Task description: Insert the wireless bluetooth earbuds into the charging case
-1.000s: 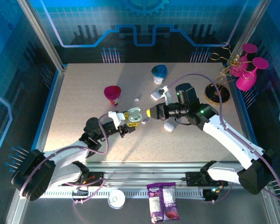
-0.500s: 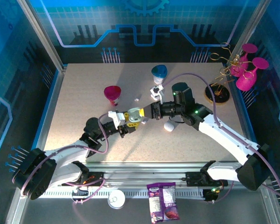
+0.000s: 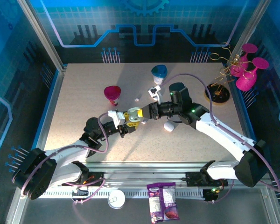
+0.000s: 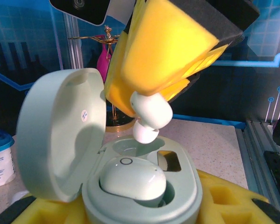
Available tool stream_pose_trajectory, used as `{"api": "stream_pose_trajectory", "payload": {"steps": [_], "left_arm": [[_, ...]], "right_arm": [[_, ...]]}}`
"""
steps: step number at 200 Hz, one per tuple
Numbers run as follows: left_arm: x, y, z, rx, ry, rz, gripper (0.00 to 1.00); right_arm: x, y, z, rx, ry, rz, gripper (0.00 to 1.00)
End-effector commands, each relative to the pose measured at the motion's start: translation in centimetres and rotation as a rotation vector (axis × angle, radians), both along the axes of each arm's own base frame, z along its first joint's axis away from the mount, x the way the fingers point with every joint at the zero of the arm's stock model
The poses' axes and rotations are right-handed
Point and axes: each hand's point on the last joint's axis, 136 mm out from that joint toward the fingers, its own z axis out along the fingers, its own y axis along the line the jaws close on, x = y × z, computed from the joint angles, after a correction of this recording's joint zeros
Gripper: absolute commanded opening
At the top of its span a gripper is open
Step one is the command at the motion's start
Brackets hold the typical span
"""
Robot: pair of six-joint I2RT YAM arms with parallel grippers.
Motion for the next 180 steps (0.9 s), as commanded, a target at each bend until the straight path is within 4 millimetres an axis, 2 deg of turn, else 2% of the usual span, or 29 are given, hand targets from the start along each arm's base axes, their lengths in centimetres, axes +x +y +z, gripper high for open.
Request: {"api": "stream_pose_trajectory", "payload": {"steps": [1, 67, 95, 140, 180], "left_arm": [[0.3, 0.0, 1.6, -0.030, -0.043, 0.004, 0.26], [0.2, 0.0, 1.7, -0.032, -0.056, 0.004, 0.26], [-0.1, 0.0, 1.7, -0.034, -0.055, -0.011, 0.26], [-0.2, 0.0, 1.6, -0.036, -0.050, -0.016, 0.26], [0.0, 0.1, 1.4, -0.036, -0.049, -0.002, 0.26]], "right_arm": [[-0.5, 0.3, -0.5, -0.020, 0.009, 0.024, 0.20], [-0.2, -0.1, -2.5, -0.117, 0.050, -0.006, 0.20], [0.1, 0.1, -2.7, -0.149, 0.036, -0.019, 0.23], [0.6, 0.4, -1.7, -0.184, -0.022, -0.033, 0.26], [0.1, 0.0, 0.0, -0.162, -0.088, -0.026, 0.39]]}}
